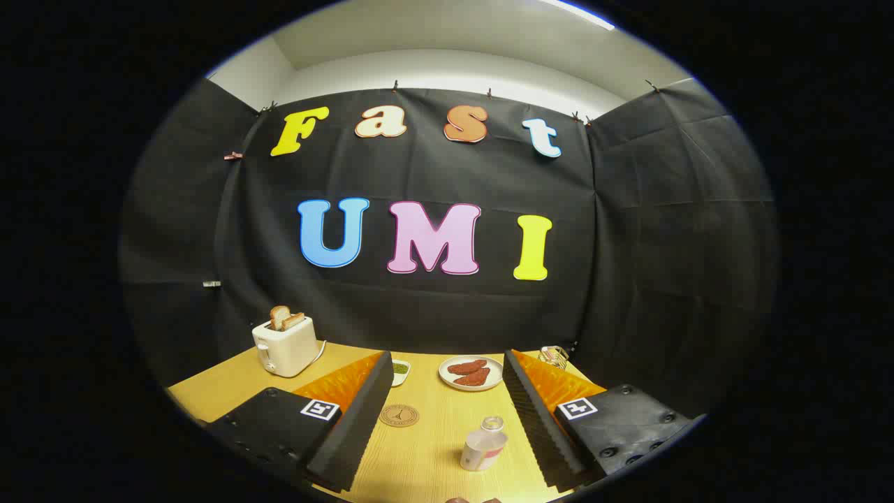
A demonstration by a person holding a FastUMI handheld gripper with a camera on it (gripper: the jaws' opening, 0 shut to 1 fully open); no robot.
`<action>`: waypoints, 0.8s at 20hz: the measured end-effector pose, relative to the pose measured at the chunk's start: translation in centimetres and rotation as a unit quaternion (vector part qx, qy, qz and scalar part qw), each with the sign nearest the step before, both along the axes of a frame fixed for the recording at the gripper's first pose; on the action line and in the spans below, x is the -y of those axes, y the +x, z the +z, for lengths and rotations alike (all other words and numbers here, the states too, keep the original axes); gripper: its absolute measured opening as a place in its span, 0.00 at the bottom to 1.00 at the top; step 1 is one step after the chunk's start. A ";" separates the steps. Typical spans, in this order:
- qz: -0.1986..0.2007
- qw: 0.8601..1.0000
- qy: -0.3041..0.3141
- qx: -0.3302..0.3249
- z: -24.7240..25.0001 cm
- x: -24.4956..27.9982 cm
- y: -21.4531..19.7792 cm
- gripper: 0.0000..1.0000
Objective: Take the bottle from table, then pour the juice into the cup, finally place the bottle on the coaster
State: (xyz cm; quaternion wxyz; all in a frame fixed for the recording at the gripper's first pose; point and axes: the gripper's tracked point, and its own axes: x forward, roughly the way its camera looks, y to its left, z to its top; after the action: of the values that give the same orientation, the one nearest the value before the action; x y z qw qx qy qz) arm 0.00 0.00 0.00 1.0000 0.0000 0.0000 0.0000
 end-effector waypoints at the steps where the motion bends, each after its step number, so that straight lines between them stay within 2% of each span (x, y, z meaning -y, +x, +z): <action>1: 0.005 1.000 0.000 -0.001 -0.1 -0.4 0.2 0.97; 9: 0.038 0.999 -0.012 -0.007 -0.9 -1.9 0.1 0.97; 16: 0.039 0.999 -0.013 -0.017 -1.9 -1.1 -0.1 0.97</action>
State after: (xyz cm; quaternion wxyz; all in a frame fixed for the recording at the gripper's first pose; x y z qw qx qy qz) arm -0.11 1.07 -1.85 0.9990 -0.0134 0.0168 0.0387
